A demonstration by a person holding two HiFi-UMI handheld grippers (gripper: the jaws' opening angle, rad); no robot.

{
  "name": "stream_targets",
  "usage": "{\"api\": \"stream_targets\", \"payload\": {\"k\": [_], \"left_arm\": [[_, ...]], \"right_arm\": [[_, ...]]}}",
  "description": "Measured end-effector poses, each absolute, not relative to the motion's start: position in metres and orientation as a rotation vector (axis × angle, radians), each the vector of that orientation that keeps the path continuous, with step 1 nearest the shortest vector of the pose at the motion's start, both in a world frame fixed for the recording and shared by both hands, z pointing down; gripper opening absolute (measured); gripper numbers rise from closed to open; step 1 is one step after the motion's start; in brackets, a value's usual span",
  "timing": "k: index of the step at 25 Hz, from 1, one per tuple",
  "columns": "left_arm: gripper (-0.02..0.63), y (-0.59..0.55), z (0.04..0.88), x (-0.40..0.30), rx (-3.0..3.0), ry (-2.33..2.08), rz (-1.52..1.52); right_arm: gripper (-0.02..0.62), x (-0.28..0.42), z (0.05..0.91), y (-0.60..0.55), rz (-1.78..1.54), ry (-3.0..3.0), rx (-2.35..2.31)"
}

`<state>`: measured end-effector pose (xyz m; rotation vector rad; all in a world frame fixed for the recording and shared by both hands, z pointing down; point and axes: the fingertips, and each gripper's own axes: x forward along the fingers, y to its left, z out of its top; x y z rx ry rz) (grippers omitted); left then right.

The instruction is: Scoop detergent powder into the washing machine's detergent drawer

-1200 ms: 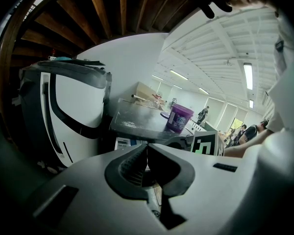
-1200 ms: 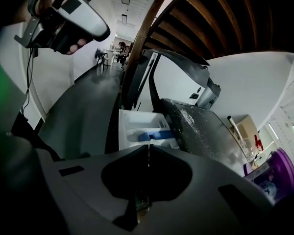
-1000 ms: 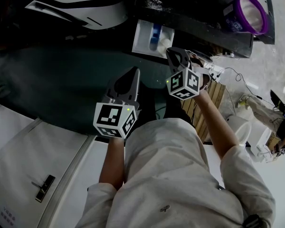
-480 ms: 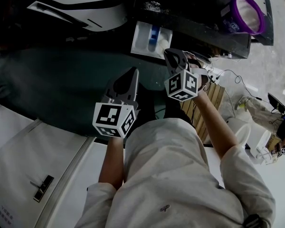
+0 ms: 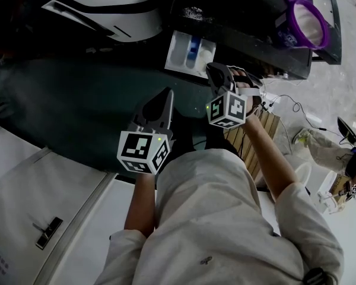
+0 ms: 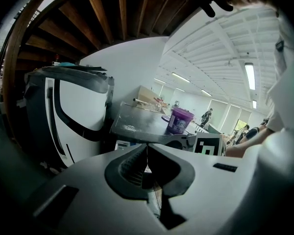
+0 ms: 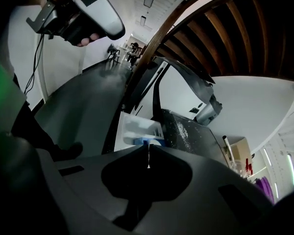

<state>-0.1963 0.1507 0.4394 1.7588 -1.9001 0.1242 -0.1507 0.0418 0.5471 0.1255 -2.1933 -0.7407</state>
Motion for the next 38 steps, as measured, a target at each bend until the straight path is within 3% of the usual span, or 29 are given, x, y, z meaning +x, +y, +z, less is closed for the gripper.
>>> {"api": "stream_targets", "payload": {"k": [38], "left_arm": [[0.018, 0.1, 0.398, -0.139, 1.805, -2.042, 0.067]], "right_arm": [[0.012, -0.1, 0.418, 0.033, -0.454, -2.603, 0.203]]}}
